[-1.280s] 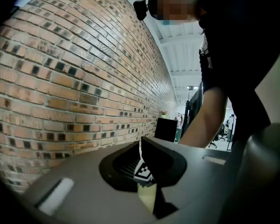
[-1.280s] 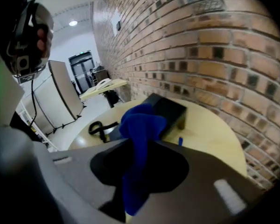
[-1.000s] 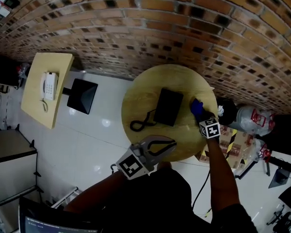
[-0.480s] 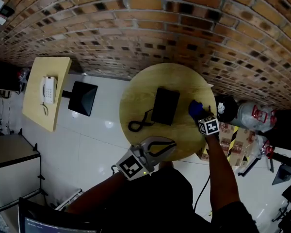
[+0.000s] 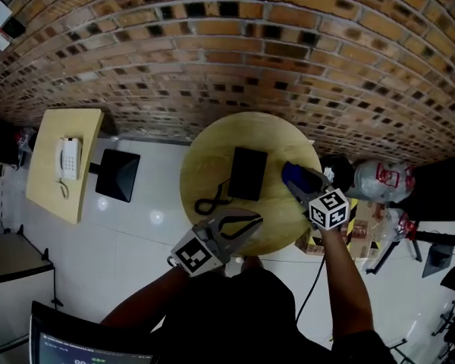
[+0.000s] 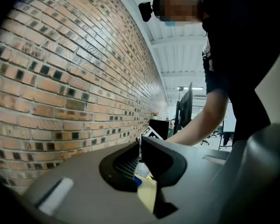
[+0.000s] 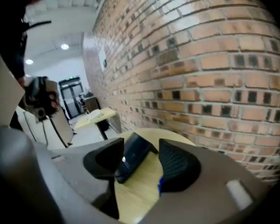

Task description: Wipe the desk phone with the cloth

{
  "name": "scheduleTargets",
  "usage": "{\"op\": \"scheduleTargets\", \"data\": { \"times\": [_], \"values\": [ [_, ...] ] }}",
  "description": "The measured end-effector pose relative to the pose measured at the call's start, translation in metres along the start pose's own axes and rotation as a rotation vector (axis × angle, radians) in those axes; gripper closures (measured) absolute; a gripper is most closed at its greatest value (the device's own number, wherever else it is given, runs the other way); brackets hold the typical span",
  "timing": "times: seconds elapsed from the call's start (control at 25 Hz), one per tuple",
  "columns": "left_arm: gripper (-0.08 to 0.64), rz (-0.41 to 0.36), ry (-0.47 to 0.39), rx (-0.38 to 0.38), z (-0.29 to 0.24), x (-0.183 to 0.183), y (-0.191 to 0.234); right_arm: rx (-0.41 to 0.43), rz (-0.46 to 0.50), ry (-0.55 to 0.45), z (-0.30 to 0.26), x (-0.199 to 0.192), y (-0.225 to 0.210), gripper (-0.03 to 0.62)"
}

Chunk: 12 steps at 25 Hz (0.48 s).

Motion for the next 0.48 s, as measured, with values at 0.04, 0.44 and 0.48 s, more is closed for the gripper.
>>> {"op": "scheduleTargets", "data": {
  "times": [0.04,0.44,0.48],
  "values": [
    [0.543,-0.001,-0.005,-0.003,0.004,0.005,0.000,0.047,0.002,-0.052,0.007,0.017,0.022,0.367],
    [0.543,-0.042,-0.068,-0.046,0.052,0.040,-0.023,0.121,0.085,-0.366,0.074,0.094,0.203,0.542],
    [0.543,-0.048,-0.073,-0.053,0.056,0.041,-0.027,0.120,0.084,-0.380,0.077,0.095,0.214,0.592]
  ]
}}
Point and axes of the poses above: the fingertips, and each gripper's own axes: z backward along the fingers, y to its left, x out of its top, the point moved 5 cm from there along z, backward along the fingers, and after that the axes turned 10 degrees about -y, right-handed, at the moved point
